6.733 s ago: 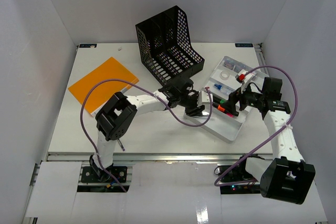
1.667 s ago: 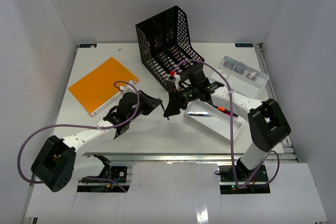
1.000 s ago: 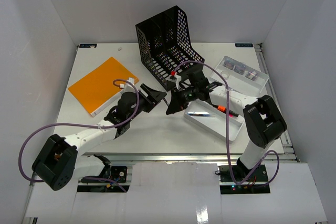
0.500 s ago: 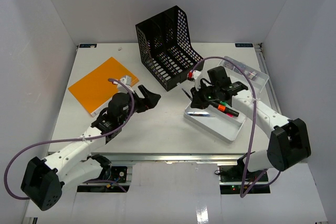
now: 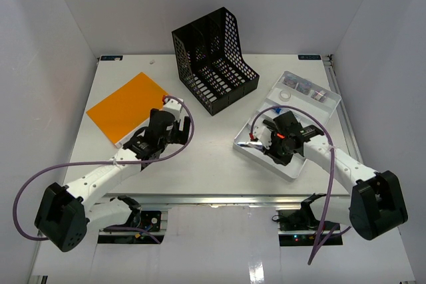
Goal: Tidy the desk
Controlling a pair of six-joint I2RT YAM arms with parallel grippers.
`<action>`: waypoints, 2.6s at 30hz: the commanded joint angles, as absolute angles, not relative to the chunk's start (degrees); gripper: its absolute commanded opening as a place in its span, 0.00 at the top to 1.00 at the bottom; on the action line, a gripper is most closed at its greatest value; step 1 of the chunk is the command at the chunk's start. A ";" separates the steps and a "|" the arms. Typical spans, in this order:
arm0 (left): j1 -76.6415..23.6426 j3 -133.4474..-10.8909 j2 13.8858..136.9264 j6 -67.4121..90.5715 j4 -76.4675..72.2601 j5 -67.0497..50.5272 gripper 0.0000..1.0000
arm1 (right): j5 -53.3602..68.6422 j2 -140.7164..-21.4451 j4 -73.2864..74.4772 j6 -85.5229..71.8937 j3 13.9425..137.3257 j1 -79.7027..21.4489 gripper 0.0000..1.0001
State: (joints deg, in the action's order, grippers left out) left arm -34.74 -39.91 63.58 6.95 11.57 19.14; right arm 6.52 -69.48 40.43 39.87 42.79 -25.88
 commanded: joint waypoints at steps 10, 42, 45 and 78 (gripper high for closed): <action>-20.93 -41.60 72.99 -15.41 3.05 12.02 0.08 | 8.14 -63.93 41.34 43.87 48.32 -22.31 0.28; 25.95 -42.96 75.83 48.89 24.69 3.67 0.09 | 53.81 -68.87 39.02 46.76 51.65 -12.73 0.21; 26.10 -43.48 80.27 49.66 24.47 1.13 0.11 | 54.24 -69.62 39.11 46.97 51.38 -12.51 0.21; 27.70 -36.87 79.24 38.97 4.17 -23.05 1.00 | 62.89 -73.05 44.41 54.16 51.62 -4.95 0.20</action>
